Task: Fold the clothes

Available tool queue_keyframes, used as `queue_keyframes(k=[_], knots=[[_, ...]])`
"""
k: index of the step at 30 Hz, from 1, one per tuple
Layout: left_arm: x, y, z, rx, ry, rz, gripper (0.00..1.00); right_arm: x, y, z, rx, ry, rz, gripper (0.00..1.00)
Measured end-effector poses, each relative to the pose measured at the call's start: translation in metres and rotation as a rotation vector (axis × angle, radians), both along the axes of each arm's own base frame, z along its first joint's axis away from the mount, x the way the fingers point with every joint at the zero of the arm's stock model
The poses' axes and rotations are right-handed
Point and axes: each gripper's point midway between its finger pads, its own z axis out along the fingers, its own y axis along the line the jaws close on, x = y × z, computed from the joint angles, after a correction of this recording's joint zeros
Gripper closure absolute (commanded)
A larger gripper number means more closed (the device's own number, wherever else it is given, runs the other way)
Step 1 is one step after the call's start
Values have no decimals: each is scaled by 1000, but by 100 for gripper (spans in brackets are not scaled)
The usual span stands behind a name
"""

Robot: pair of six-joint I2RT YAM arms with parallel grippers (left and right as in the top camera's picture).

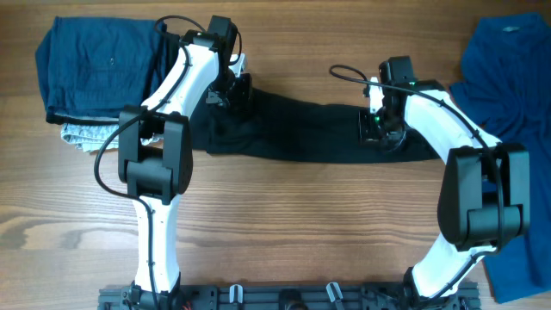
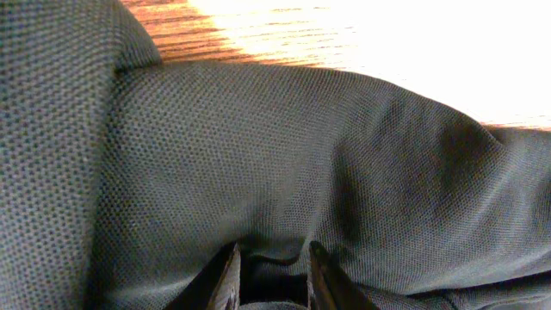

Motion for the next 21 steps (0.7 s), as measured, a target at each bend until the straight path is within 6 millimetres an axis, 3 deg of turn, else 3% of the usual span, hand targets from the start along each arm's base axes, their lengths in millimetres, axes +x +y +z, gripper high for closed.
queue_keyframes(k=[5, 10, 14, 16, 18, 21], knots=[[0, 0, 0, 0, 0, 0, 74, -38, -23, -2, -69, 162, -53, 95], [0, 2, 0, 11, -2, 1, 74, -44, -27, 3, -97, 197, -63, 96], [1, 4, -1, 24, -6, 2, 73, -2, -27, 55, -85, 51, -90, 96], [1, 5, -1, 29, -7, 2, 72, 9, -34, 75, -77, -13, -120, 96], [1, 5, -1, 30, -7, 2, 72, 13, -53, 79, -75, -31, -176, 96], [0, 6, -1, 36, -4, 3, 72, 18, -82, 65, -78, -47, -260, 96]])
